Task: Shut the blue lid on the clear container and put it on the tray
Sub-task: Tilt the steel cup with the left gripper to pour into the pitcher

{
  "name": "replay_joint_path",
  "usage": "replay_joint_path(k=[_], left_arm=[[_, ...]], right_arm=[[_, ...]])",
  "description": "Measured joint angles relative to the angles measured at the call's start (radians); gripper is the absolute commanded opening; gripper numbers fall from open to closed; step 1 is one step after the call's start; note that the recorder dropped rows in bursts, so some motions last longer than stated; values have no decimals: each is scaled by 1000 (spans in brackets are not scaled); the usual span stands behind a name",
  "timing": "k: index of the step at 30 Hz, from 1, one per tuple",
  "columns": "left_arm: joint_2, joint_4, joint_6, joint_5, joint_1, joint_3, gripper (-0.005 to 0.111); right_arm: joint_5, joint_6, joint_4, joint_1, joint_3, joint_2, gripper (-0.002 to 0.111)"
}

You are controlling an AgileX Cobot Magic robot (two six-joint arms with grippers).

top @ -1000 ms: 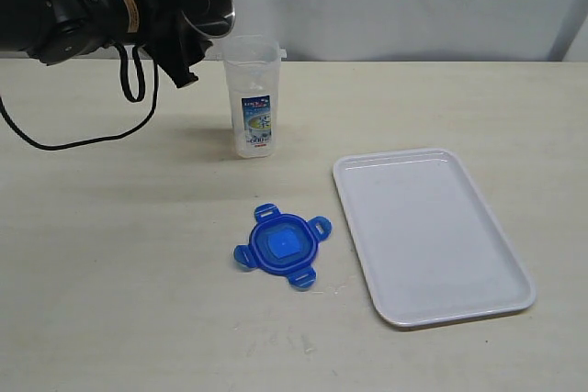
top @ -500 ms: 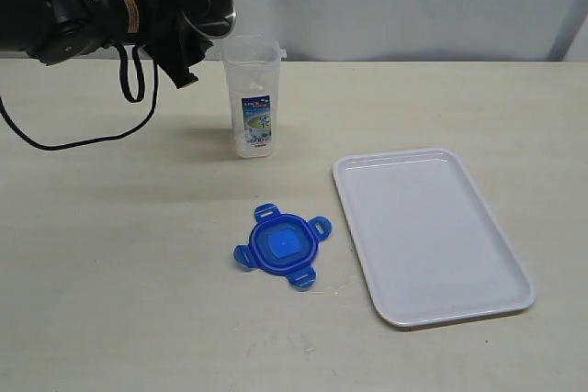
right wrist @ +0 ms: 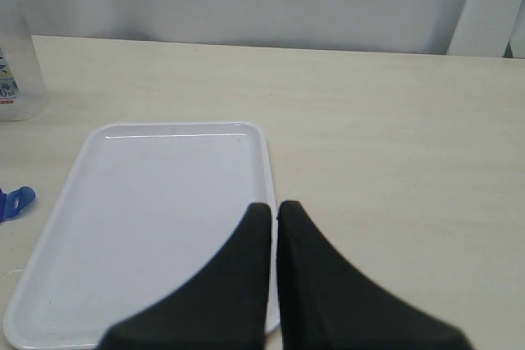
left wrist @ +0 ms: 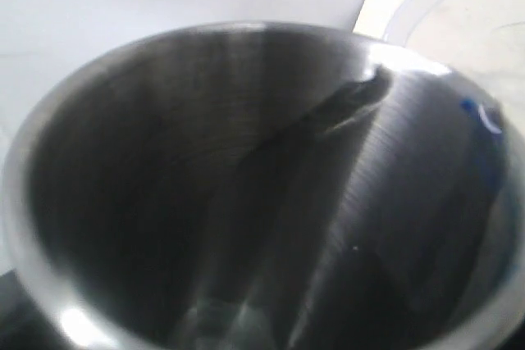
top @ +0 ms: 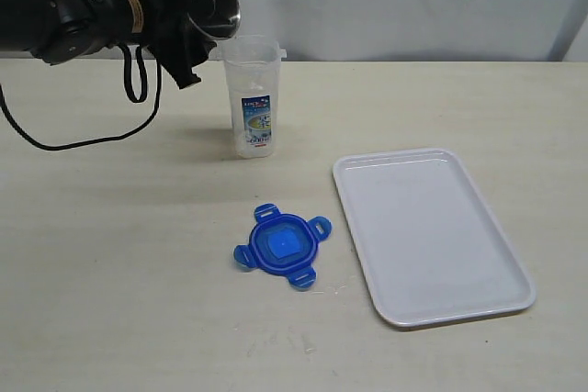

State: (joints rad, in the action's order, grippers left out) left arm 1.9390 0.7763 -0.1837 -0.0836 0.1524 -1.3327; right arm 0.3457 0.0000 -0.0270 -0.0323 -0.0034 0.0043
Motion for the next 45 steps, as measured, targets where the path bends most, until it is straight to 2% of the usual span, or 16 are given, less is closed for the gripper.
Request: replay_joint_path(k=[45], left_arm=[[0, 0, -25, 29, 0, 0, 0]], right_arm=[[0, 0, 0, 0, 0, 0, 4]])
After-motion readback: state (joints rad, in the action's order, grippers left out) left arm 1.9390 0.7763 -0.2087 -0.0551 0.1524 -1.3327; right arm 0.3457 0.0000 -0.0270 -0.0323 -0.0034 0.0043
